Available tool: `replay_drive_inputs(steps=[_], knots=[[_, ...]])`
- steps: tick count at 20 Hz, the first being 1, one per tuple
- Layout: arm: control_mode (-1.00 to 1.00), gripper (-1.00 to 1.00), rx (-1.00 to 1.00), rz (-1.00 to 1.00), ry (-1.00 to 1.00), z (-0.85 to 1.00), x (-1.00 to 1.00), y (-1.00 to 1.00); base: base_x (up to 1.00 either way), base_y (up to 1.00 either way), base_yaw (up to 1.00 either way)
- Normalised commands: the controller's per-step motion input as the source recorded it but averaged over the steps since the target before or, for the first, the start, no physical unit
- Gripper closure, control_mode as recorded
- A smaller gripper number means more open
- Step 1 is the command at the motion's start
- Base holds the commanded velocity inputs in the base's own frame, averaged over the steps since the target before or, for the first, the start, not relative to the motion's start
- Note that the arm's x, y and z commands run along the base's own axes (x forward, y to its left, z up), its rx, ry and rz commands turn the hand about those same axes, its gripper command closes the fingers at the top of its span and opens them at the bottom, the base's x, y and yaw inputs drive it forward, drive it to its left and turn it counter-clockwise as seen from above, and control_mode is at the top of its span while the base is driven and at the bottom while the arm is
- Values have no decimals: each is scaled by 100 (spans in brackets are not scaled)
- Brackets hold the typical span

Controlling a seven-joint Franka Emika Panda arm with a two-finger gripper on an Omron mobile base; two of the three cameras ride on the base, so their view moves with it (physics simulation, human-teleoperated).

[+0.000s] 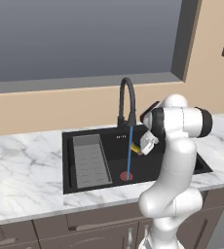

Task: Soak the sponge with water for a few seconds and then drop it inside the sink.

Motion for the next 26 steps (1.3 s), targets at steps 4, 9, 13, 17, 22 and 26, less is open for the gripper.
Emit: replay_drive_inputs(steps=[4,9,13,17,22,26], knots=[[-100,100,0,0,-1,-4,18,0,0,0,0],[-100,100,0,1,-1,-7,17,1,0,0,0],[-100,100,0,1,-1,-10,18,4,0,0,0],[-100,100,0,1,0,-5,0,5,0,0,0],[-100,100,1,3,0,-3,-3,9,0,0,0],[-100,100,2,5,0,0,-16,10,0,0,0]])
